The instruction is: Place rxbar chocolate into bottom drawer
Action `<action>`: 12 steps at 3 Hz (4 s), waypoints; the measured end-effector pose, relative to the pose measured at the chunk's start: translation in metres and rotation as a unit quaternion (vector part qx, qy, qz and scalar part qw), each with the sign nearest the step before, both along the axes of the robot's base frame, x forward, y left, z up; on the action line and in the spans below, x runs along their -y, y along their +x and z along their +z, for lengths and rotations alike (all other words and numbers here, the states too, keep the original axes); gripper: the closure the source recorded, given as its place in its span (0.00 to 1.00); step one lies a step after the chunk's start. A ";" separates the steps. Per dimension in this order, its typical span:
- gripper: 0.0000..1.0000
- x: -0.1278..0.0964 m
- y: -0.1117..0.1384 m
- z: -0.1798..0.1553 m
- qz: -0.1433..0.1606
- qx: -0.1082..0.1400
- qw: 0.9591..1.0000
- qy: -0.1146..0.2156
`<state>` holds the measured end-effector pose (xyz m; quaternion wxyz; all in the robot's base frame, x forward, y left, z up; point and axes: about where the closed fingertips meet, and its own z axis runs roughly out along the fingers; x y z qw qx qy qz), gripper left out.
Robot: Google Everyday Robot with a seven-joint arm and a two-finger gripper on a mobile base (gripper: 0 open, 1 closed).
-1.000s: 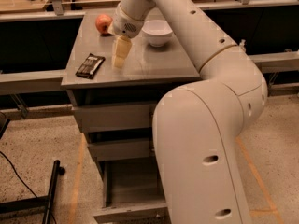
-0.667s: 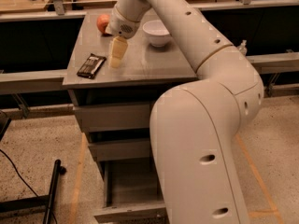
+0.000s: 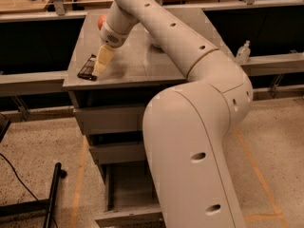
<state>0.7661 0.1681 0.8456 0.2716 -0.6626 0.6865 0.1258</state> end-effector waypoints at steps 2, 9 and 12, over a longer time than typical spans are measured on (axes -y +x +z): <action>0.00 -0.005 0.005 -0.002 -0.018 -0.002 1.000 0.011; 0.39 -0.026 -0.038 -0.016 -0.120 -0.086 0.988 0.043; 1.00 -0.023 -0.038 -0.011 -0.119 -0.089 0.988 0.034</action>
Offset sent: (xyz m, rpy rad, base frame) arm 0.0045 0.0051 -0.0008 0.0250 0.0072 -0.0331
